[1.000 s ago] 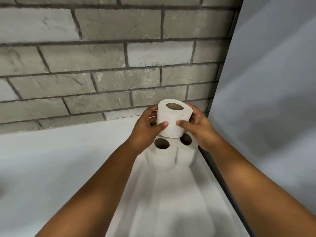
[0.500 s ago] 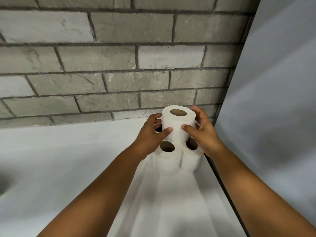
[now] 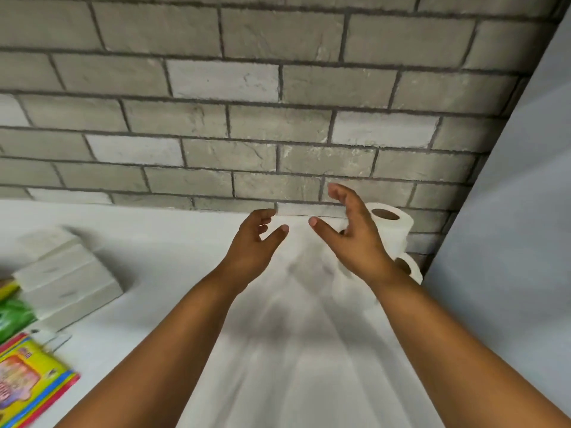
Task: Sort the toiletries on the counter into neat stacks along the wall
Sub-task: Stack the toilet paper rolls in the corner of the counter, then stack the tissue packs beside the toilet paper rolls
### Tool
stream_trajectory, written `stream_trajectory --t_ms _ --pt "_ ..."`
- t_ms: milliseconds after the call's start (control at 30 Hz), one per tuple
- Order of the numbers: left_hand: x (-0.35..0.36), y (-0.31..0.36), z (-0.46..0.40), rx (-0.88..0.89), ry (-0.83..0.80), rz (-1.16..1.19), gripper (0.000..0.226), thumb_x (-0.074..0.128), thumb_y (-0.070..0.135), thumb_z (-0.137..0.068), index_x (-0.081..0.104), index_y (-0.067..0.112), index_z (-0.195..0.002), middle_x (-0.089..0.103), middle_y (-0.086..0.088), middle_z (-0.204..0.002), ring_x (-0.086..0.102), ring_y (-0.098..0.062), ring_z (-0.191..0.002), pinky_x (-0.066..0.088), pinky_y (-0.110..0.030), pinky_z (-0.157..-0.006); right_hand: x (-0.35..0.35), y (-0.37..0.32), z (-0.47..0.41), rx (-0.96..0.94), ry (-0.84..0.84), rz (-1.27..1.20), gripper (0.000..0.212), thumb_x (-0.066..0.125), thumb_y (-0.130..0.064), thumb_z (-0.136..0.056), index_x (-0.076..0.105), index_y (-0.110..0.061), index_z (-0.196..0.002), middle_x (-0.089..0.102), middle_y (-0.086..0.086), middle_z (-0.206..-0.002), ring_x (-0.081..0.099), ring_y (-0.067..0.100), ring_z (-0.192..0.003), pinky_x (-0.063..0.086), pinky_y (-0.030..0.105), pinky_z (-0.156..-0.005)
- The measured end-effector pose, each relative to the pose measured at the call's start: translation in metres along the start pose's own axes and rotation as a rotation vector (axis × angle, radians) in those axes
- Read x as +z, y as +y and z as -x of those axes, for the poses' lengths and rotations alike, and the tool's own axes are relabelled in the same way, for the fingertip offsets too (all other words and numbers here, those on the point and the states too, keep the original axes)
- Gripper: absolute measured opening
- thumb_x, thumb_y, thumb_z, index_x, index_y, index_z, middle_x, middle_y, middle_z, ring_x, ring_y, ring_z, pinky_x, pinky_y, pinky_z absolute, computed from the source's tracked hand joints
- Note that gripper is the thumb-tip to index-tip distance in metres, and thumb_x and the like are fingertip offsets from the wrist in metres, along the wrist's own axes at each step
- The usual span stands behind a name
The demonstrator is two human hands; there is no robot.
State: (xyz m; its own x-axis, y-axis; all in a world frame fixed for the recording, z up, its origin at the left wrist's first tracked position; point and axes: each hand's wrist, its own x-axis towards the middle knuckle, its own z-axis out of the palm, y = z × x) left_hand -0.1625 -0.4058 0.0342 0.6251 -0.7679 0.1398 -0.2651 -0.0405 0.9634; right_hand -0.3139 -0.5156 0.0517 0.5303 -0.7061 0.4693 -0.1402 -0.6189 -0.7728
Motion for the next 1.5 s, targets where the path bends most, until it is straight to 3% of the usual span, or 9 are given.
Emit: stream_trajectory --t_ms 200,433,567,800,933,1067,1167,1333,1500 --pt "-0.088 -0.029 0.028 -0.107 0.11 0.017 0.025 0.06 0.043 -0.091 0.058 0.038 -0.115 0.056 0.009 -0.127 0.053 -0.009 -0.117 0.042 -0.017 -0.071 0.089 -0.031 0.019 0.06 -0.205 -0.013 0.062 0.069 -0.043 -0.084 0.039 -0.037 -0.138 0.047 -0.017 -0.134 0.04 0.003 -0.127 0.032 0.023 -0.102" --pt "-0.2 -0.087 0.058 -0.214 0.227 -0.004 0.017 0.062 0.037 -0.091 0.062 0.036 -0.108 0.061 0.008 -0.119 0.058 -0.005 -0.104 0.042 -0.014 -0.068 0.211 -0.059 0.042 0.237 -0.395 0.0 0.044 0.067 -0.039 -0.086 0.05 -0.034 -0.126 0.052 -0.015 -0.128 0.049 0.007 -0.116 0.037 0.022 -0.094" --pt "-0.264 -0.117 0.06 -0.239 0.282 -0.023 0.01 0.066 0.034 -0.088 0.062 0.039 -0.095 0.064 -0.001 -0.118 0.063 -0.015 -0.103 0.047 -0.021 -0.074 0.279 -0.07 0.05 0.366 -0.449 -0.008 0.042 0.067 -0.037 -0.087 0.051 -0.031 -0.125 0.054 -0.01 -0.125 0.051 0.012 -0.114 0.039 0.023 -0.087" --pt "-0.352 -0.145 0.052 -0.223 0.319 -0.069 0.015 0.065 0.029 -0.09 0.063 0.028 -0.105 0.065 -0.005 -0.114 0.063 -0.02 -0.099 0.044 -0.026 -0.071 0.372 -0.092 0.045 0.453 -0.455 -0.013 0.047 0.067 -0.033 -0.088 0.049 -0.022 -0.131 0.053 0.0 -0.13 0.05 0.012 -0.105 0.041 0.026 -0.087" --pt "-0.378 -0.156 0.048 -0.228 0.326 -0.105 0.02 0.063 0.028 -0.092 0.061 0.026 -0.112 0.061 0.001 -0.115 0.06 -0.016 -0.103 0.044 -0.022 -0.071 0.4 -0.099 0.042 0.461 -0.424 0.054 0.058 0.064 -0.04 -0.088 0.045 -0.017 -0.138 0.05 0.005 -0.137 0.053 0.021 -0.116 0.042 0.029 -0.094" --pt "-0.393 -0.166 0.042 -0.275 0.372 -0.139 0.034 0.063 0.026 -0.091 0.054 0.016 -0.123 0.055 -0.001 -0.115 0.058 -0.019 -0.094 0.049 -0.031 -0.076 0.418 -0.105 0.041 0.523 -0.429 0.125 0.082 0.064 -0.06 -0.08 0.037 -0.017 -0.145 0.042 0.009 -0.146 0.046 0.026 -0.13 0.039 0.04 -0.107" --pt "-0.398 -0.169 0.038 -0.302 0.396 -0.138 0.039 0.062 0.027 -0.092 0.05 0.013 -0.126 0.052 -0.003 -0.116 0.054 -0.016 -0.088 0.043 -0.028 -0.074 0.424 -0.111 0.039 0.545 -0.481 0.199 0.1 0.064 -0.071 -0.072 0.03 -0.017 -0.149 0.036 0.009 -0.15 0.039 0.029 -0.136 0.036 0.041 -0.11" --pt "-0.399 -0.173 0.033 -0.314 0.38 -0.132 0.042 0.062 0.028 -0.092 0.049 0.012 -0.129 0.051 -0.003 -0.118 0.053 -0.016 -0.092 0.045 -0.03 -0.078 0.429 -0.111 0.039 0.505 -0.546 0.295 0.107 0.071 -0.076 -0.058 0.037 -0.018 -0.142 0.048 0.005 -0.141 0.048 0.028 -0.127 0.044 0.043 -0.102" --pt "-0.398 -0.178 0.024 -0.302 0.391 -0.22 0.047 0.065 0.029 -0.09 0.049 0.01 -0.13 0.052 -0.012 -0.126 0.056 -0.027 -0.108 0.051 -0.045 -0.092 0.428 -0.118 0.044 0.482 -0.44 0.26 0.096 0.083 -0.061 -0.057 0.04 -0.016 -0.13 0.049 0.004 -0.127 0.052 0.025 -0.116 0.047 0.035 -0.087"
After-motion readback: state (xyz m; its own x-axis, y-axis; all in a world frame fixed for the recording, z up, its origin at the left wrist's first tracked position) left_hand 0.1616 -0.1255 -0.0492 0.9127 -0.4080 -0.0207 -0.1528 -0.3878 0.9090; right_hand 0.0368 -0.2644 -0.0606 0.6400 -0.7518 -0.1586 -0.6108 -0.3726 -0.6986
